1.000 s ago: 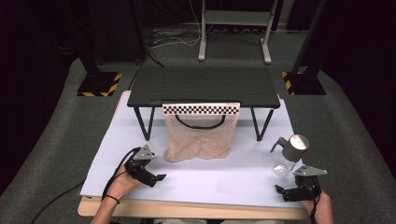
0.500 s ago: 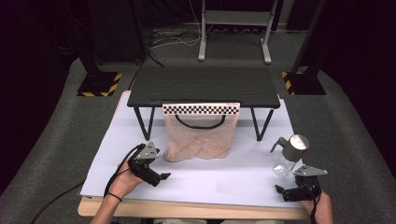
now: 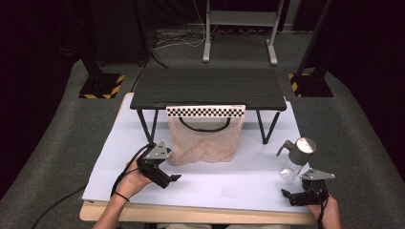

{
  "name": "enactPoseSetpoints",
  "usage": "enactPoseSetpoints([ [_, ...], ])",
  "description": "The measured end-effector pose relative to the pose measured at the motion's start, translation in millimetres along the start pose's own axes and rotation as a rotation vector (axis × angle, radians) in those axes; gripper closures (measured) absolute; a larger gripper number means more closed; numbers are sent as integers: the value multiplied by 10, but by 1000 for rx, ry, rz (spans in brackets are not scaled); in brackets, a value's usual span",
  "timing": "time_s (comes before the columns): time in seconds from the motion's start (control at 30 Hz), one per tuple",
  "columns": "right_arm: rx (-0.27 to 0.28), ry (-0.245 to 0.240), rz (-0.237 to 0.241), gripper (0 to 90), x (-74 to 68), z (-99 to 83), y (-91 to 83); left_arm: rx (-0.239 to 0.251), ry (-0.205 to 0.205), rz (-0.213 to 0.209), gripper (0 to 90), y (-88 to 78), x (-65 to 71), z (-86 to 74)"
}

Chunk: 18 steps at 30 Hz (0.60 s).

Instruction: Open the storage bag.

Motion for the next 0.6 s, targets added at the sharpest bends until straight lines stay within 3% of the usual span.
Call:
enactPoseSetpoints([
  [0.13, 1, 0, 1, 0, 0, -1, 0, 6, 3, -20, 1, 2, 9, 61],
  [0.3, 1, -1, 2, 0, 1, -1, 0, 11, 35, -23, 1, -4, 25, 187],
  [0.6, 1, -2, 3, 0, 2, -1, 0, 16, 37, -20, 1, 33, -31, 312],
])
Point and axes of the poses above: each handheld gripper's, and its own axes: y roughly forward along the jaws, z roughly out of its top, x roughly to its right, the point moved 5 cm from there along y, roughly forward along the jaws, and after that the axes turned 13 degrees about z, right-handed, at the moved point
